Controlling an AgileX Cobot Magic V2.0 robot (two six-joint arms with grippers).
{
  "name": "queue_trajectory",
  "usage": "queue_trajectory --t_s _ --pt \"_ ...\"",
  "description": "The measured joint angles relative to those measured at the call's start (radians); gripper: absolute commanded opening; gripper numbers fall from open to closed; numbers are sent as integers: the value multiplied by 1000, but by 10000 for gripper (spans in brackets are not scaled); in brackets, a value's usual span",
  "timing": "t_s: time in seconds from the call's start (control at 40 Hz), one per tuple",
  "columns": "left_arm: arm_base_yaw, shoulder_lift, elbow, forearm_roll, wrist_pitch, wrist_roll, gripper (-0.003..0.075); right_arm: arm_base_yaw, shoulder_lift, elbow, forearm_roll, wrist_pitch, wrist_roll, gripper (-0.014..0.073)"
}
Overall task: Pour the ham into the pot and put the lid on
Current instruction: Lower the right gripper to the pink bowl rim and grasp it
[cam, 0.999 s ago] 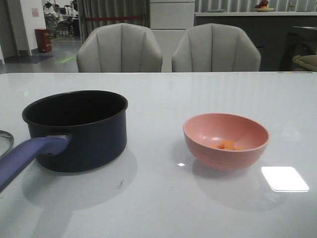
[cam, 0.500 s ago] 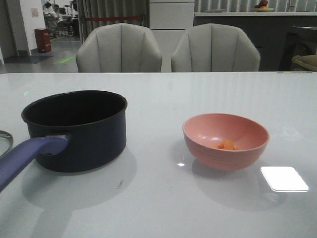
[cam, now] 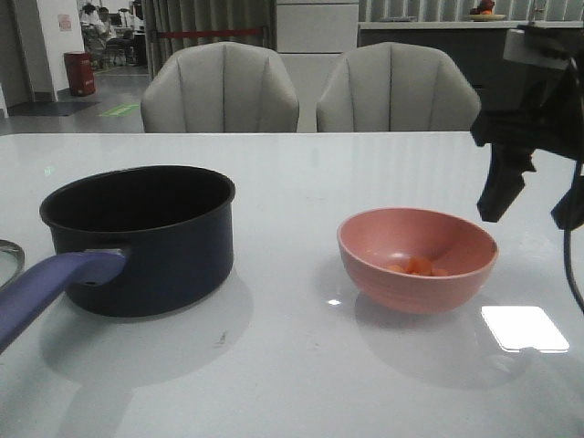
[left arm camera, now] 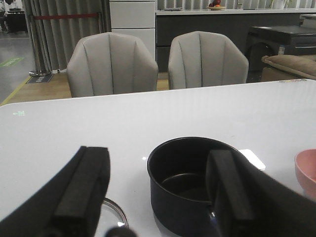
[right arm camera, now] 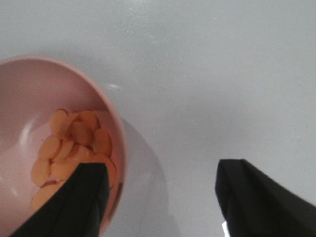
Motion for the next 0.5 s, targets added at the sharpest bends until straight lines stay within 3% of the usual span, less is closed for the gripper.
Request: queue_trajectory --t_s 0.325,0.425,0.5 --pt "0 0 0 0 0 0 454 0 186 -118 113 53 -93 554" --pt "0 0 0 0 0 0 454 0 223 -132 148 56 -132 449" --pt "0 0 0 0 0 0 454 0 247 -139 164 56 -145 296"
